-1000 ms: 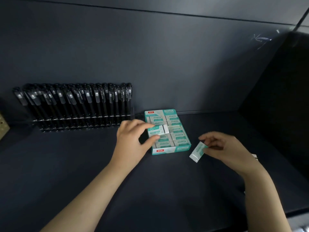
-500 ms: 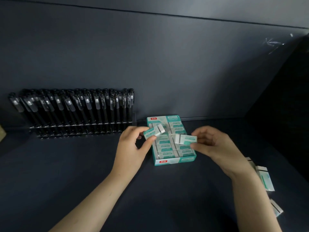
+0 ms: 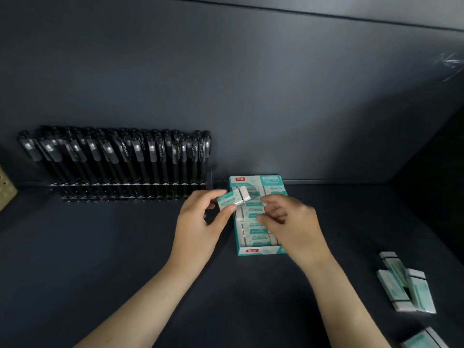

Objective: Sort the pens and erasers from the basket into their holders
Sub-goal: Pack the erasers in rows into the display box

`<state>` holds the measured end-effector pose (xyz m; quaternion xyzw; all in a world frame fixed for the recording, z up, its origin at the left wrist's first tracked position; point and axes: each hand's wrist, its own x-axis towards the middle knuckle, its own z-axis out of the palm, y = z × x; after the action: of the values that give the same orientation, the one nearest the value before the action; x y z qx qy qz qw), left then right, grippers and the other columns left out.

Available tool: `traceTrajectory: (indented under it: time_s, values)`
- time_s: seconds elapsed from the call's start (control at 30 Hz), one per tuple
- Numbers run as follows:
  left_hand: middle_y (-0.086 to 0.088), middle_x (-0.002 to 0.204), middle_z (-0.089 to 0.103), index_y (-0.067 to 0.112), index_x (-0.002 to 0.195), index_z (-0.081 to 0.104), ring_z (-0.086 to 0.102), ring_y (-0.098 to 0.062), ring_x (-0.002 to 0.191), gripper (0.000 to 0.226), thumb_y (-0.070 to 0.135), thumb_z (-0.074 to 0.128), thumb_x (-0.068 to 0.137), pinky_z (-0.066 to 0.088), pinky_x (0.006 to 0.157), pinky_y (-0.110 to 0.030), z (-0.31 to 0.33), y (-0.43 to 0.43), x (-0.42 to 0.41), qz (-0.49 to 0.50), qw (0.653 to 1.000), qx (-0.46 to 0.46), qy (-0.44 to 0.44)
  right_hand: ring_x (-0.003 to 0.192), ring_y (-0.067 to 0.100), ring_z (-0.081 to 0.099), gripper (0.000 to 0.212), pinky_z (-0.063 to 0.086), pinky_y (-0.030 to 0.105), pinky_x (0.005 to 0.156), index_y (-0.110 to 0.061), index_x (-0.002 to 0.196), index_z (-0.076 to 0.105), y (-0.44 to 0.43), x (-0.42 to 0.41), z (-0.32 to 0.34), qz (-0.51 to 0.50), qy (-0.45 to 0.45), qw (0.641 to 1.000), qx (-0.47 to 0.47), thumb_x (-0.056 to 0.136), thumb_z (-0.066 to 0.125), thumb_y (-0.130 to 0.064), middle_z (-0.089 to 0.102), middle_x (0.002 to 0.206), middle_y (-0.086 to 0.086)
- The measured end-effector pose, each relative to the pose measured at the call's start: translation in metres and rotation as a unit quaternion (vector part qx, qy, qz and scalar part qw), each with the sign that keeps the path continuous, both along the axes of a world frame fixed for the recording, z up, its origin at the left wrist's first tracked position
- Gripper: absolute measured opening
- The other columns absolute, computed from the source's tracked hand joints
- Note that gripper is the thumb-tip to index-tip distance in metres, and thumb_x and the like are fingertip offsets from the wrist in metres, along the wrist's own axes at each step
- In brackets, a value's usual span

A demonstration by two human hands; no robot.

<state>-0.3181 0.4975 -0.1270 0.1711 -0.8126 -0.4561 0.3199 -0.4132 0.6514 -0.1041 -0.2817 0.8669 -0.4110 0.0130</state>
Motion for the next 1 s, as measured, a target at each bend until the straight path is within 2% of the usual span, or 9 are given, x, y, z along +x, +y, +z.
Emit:
traceTrajectory:
  time_s: [0.13,0.2,0.3,0.4,0.57,0.7,0.8,0.97,1.0]
  values:
    - [0.019,0.103,0.059,0.03,0.109,0.066,0.056,-0.003,0.098,0.027,0.035,0.068,0.082,0.039,0.076,-0.007,0.0,0.001,0.0,-0.004,1.0,-0.001,-0.002,0.084,-0.007,0.064,0.028,0.049,0.006,0.07,-0.017,0.109,0.07,0.006,-0.002,0.001,-0.003,-0.034,0.998,-0.059,0.082,0.075,-0.012,0.067,0.089,-0.017]
    - [0.019,0.105,0.059,0.029,0.11,0.067,0.056,-0.005,0.101,0.029,0.034,0.07,0.082,0.041,0.082,-0.011,0.0,0.0,0.001,-0.012,1.0,-0.014,0.002,0.089,-0.004,0.066,0.023,0.054,0.016,0.076,-0.022,0.109,0.07,0.011,-0.003,0.003,-0.004,-0.042,0.995,-0.09,0.086,0.071,-0.018,0.07,0.096,-0.016]
    - [0.018,0.108,0.058,0.029,0.113,0.067,0.053,-0.008,0.105,0.034,0.038,0.071,0.081,0.042,0.091,-0.022,-0.001,0.002,0.001,-0.03,0.997,-0.075,0.0,0.098,0.006,0.067,0.023,0.056,0.027,0.083,-0.027,0.114,0.068,0.016,0.002,0.008,0.046,-0.131,0.979,-0.151,0.091,0.064,-0.022,0.072,0.103,-0.011]
    - [0.023,0.108,0.055,0.029,0.114,0.068,0.049,-0.003,0.104,0.04,0.05,0.062,0.08,0.036,0.092,-0.012,-0.003,0.006,0.0,-0.046,0.991,-0.122,0.003,0.098,0.01,0.068,0.029,0.056,0.025,0.081,-0.027,0.113,0.067,0.018,0.006,0.011,0.085,-0.175,0.964,-0.181,0.087,0.068,-0.013,0.073,0.099,-0.007]
    - [0.02,0.109,0.058,0.028,0.116,0.065,0.049,-0.003,0.103,0.043,0.05,0.062,0.079,0.034,0.092,-0.01,-0.004,0.011,-0.001,-0.057,0.989,-0.137,0.009,0.09,0.012,0.069,0.023,0.054,0.021,0.073,-0.015,0.104,0.066,0.019,0.006,0.011,0.078,-0.185,0.953,-0.227,0.085,0.07,-0.003,0.071,0.093,0.002]
    - [0.026,0.114,0.056,0.032,0.118,0.062,0.043,-0.001,0.108,0.043,0.055,0.051,0.084,0.035,0.097,-0.02,-0.005,0.012,-0.002,-0.068,0.989,-0.129,-0.03,0.085,0.009,0.069,0.01,0.054,0.02,0.068,-0.009,0.101,0.062,0.023,-0.001,0.011,0.019,-0.161,0.948,-0.274,0.093,0.059,-0.004,0.07,0.095,0.002]
    - [0.028,0.117,0.052,0.036,0.113,0.065,0.037,-0.002,0.111,0.038,0.054,0.047,0.084,0.032,0.102,-0.031,-0.009,0.012,-0.002,-0.055,0.986,-0.142,-0.062,0.083,0.005,0.07,0.014,0.052,0.016,0.062,-0.01,0.103,0.065,0.03,-0.008,0.013,0.004,-0.149,0.954,-0.261,0.095,0.055,-0.004,0.073,0.092,-0.004]
    - [0.03,0.119,0.048,0.036,0.112,0.065,0.031,0.001,0.112,0.033,0.04,0.052,0.082,0.022,0.101,-0.027,-0.01,0.012,-0.003,-0.058,0.985,-0.142,-0.08,0.091,0.007,0.069,0.028,0.058,0.027,0.074,-0.022,0.116,0.067,0.032,-0.013,0.003,-0.014,-0.078,0.989,-0.128,0.09,0.065,-0.012,0.072,0.099,-0.01]
    - [0.03,0.119,0.047,0.036,0.112,0.065,0.031,0.001,0.112,0.033,0.039,0.052,0.082,0.022,0.101,-0.027,-0.009,0.013,-0.003,-0.059,0.985,-0.142,-0.081,0.091,0.005,0.067,0.032,0.057,0.025,0.076,-0.023,0.118,0.066,0.032,-0.013,0.0,-0.022,-0.052,0.994,-0.095,0.087,0.069,-0.014,0.07,0.1,-0.013]
